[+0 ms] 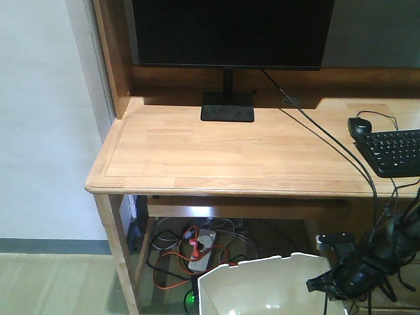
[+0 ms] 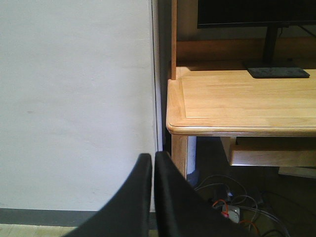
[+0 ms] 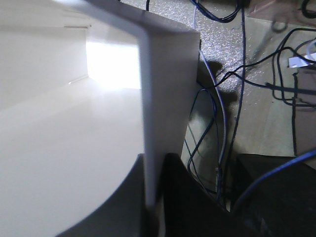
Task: Move trash bin to bedside with robot
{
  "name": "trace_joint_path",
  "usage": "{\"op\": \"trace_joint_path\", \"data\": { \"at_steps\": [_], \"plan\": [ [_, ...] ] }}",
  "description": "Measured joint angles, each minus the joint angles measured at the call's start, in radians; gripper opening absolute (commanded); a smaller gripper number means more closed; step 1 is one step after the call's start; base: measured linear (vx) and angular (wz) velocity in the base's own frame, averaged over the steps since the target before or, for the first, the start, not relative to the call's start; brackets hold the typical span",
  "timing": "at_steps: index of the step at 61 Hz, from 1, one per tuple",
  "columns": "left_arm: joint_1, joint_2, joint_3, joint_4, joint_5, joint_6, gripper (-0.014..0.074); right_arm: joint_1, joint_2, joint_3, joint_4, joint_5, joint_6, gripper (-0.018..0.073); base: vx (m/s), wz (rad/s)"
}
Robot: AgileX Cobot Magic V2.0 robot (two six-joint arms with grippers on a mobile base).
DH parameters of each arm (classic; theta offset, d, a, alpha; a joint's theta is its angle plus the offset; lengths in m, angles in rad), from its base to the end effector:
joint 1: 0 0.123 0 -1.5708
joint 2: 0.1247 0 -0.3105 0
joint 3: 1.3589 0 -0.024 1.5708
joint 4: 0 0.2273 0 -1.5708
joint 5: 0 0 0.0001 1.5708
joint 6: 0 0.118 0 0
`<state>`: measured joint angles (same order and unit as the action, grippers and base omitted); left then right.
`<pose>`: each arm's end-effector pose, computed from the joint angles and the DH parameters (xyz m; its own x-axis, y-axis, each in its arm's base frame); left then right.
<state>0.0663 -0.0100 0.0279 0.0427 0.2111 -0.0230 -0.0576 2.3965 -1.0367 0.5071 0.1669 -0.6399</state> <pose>0.0333 0.0033 0.1815 -0.1422 0.0093 -0.9898 -0.0724 0.9972 0.0198 0.3600 -0.0112 -0.0230 -0.9836 -0.0813 -0.1610 -0.0917 0.9941 0.0580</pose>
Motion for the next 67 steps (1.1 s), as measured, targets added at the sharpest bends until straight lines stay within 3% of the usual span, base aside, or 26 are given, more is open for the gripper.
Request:
{"op": "trace_joint_path", "data": {
  "at_steps": [38,56,67],
  "plan": [
    [0.000,0.000,0.000,0.000,0.000,0.000,0.0003,0.005,-0.386,0.178,0.105,0.154,-0.024,-0.0005,0.00,0.00],
    [0.000,0.000,0.000,0.000,0.000,0.000,0.0003,0.087,-0.484,0.183,0.102,0.167,-0.029,-0.0005,0.00,0.00],
    [0.000,0.000,0.000,0.000,0.000,0.000,0.0003,0.097,-0.494,0.183,0.115,0.185,-0.009,-0.0005,0.00,0.00]
  ]
}}
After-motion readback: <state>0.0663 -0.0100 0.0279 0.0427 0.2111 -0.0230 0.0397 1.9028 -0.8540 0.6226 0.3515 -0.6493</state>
